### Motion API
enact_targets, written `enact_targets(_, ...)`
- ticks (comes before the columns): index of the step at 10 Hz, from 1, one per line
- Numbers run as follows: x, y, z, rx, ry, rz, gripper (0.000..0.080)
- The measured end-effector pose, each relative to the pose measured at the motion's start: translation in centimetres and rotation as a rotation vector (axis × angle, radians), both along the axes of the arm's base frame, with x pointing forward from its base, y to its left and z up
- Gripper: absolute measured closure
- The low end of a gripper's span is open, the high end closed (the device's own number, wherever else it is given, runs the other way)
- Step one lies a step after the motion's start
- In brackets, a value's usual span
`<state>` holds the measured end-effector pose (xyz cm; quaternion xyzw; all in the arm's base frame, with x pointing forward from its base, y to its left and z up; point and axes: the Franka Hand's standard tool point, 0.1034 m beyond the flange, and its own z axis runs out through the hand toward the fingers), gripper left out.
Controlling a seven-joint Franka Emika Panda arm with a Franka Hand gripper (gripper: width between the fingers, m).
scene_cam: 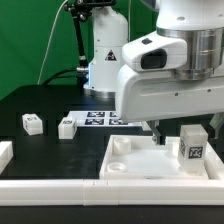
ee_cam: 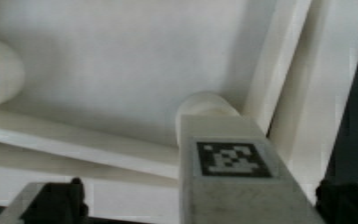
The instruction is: Assemble one leg
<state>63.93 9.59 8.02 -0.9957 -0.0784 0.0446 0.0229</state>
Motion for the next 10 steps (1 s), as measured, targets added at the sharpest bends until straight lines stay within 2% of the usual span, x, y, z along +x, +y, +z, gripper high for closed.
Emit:
enact_targets(3, 0.02, -0.17, -0.03, -0.001, 0.0, -0.002, 0.0172)
enact_targets(4, 0.02, -0.18, -0.03, -0.001, 0.0, -0.002, 0.0349)
enact_targets(5, 0.01, -0.16, -0.04, -0.001, 0.0, -0.002, 0.0349)
enact_targets(6, 0.0, -0.17, -0.05, -0.001, 0.0, -0.003, 0.0508)
enact_targets(10, -0.04, -0.14, -0.11, -0.004, 0.002, -0.047, 0.0508)
